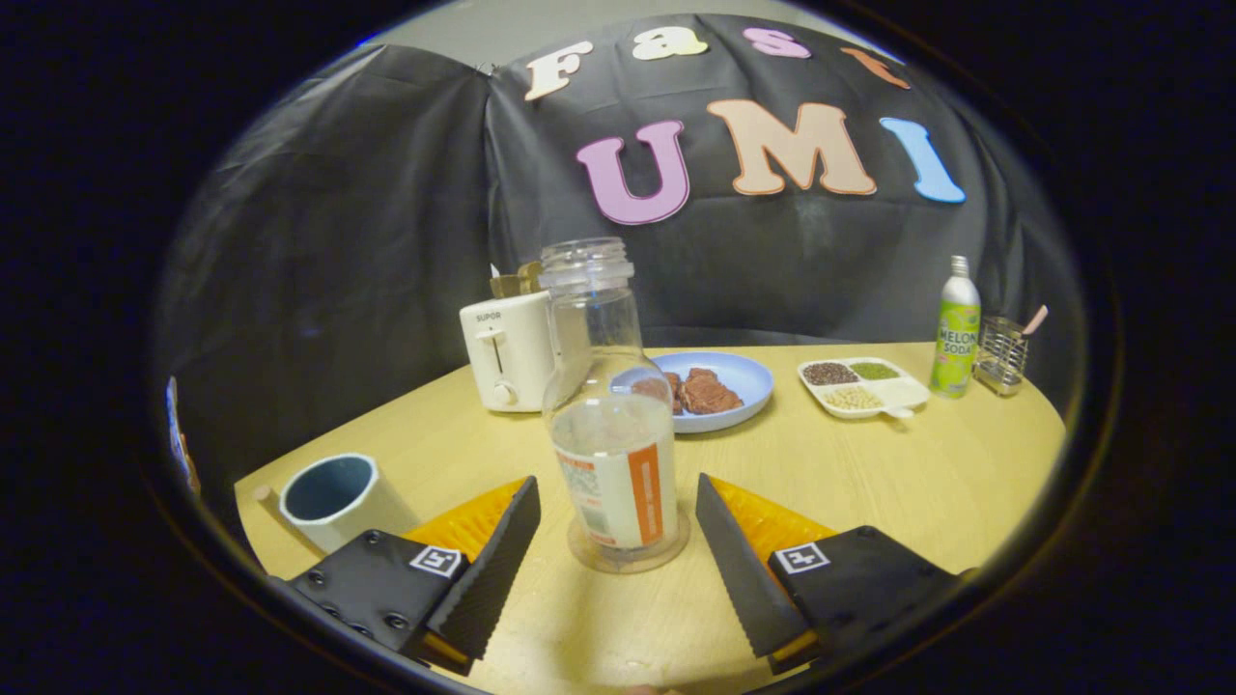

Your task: Take the bottle from table, then pour the juice into the cup, finally place the bottle on the coaster

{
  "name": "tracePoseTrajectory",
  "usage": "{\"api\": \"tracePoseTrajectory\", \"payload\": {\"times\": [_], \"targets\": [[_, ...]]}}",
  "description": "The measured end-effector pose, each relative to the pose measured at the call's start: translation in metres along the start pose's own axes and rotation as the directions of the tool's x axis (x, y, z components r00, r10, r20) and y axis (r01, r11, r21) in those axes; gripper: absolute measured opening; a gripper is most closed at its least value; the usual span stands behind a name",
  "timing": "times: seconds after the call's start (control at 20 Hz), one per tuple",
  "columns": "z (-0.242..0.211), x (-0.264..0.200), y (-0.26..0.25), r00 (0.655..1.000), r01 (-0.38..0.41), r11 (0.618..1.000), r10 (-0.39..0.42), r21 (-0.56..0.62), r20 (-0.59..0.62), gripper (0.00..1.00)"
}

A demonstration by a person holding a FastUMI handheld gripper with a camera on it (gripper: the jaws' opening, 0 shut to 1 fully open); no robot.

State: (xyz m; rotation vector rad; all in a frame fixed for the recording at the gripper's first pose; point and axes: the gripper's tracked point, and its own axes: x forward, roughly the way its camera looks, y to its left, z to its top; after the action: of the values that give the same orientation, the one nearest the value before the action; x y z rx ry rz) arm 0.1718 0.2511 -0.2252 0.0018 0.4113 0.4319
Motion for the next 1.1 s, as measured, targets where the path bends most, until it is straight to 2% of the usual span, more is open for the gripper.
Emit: {"api": "tracePoseTrajectory", "payload": {"times": [0.3,0.55,1.1], "targets": [[0.011,-0.057,-0.005,0.999,0.015,1.000,-0.016,0.018,0.050,1.00],[0.027,-0.096,-0.019,0.992,0.069,0.998,-0.068,-0.012,0.105,1.00],[0.048,-0.149,-0.055,0.970,0.161,0.986,-0.165,0.033,0.177,1.00]]}}
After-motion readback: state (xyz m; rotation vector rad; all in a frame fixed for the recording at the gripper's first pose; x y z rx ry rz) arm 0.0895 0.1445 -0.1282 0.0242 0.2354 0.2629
